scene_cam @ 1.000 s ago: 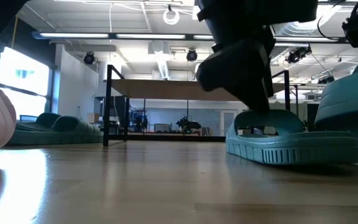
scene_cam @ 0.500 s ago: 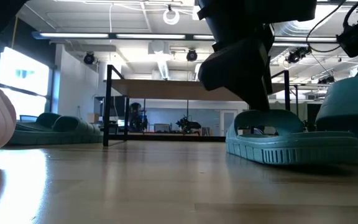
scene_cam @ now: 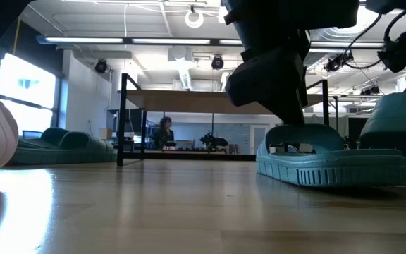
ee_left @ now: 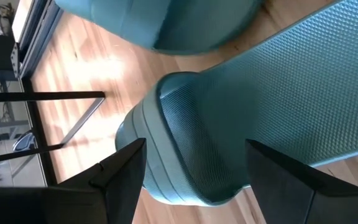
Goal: Pick and place slides into the shelf
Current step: Adjust the green slide
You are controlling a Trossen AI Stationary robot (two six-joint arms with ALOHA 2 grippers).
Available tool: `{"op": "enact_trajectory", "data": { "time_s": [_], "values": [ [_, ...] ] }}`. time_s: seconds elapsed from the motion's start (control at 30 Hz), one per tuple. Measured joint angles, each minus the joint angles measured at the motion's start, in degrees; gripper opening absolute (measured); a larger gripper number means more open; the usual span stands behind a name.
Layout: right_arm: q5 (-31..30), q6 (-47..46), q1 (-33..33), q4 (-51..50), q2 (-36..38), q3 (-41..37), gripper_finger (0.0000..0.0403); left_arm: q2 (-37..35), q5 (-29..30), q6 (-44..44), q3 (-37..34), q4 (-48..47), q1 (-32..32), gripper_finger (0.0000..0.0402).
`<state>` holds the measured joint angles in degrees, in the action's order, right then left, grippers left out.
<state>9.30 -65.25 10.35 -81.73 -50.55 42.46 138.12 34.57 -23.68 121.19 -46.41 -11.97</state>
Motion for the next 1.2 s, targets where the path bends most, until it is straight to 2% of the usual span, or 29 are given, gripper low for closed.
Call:
{"op": "enact_trajectory", "data": {
  "time_s": [0.13, 0.3, 0.67, 0.8, 0.93, 1.2],
  "values": [
    [-0.87, 1.28, -0.18, -0.41, -0.54, 1.19, 0.0193, 0.0, 0.8, 0.0, 0.0, -0.01, 0.0, 0.0253],
    [-4.89, -0.42, -0.18, -2.91, -0.6, 4.83, 0.0192, 0.0, 0.79, 0.05, 0.0, -0.07, 0.0, 0.0253],
    [-2.15, 7.66, -0.15, 0.09, -6.93, 4.79, 0.0193, 0.0, 1.03, 0.05, 0.0, -0.11, 0.0, 0.0253],
    [1.82, 13.52, -0.05, 5.23, -9.33, 4.79, 0.0193, 0.0, 1.03, 0.02, 0.0, -0.18, 0.0, 0.0253],
    [1.2, 18.66, -0.41, 5.89, -9.54, 4.79, 0.0193, 0.0, 1.05, 0.02, 0.0, -0.5, 0.0, 0.0253],
    [2.9, 19.4, -0.59, 7.54, -7.01, 4.76, 0.0193, 0.0, 1.05, 0.04, 0.0, -1.44, 0.0, 0.0253]
  ]
}}
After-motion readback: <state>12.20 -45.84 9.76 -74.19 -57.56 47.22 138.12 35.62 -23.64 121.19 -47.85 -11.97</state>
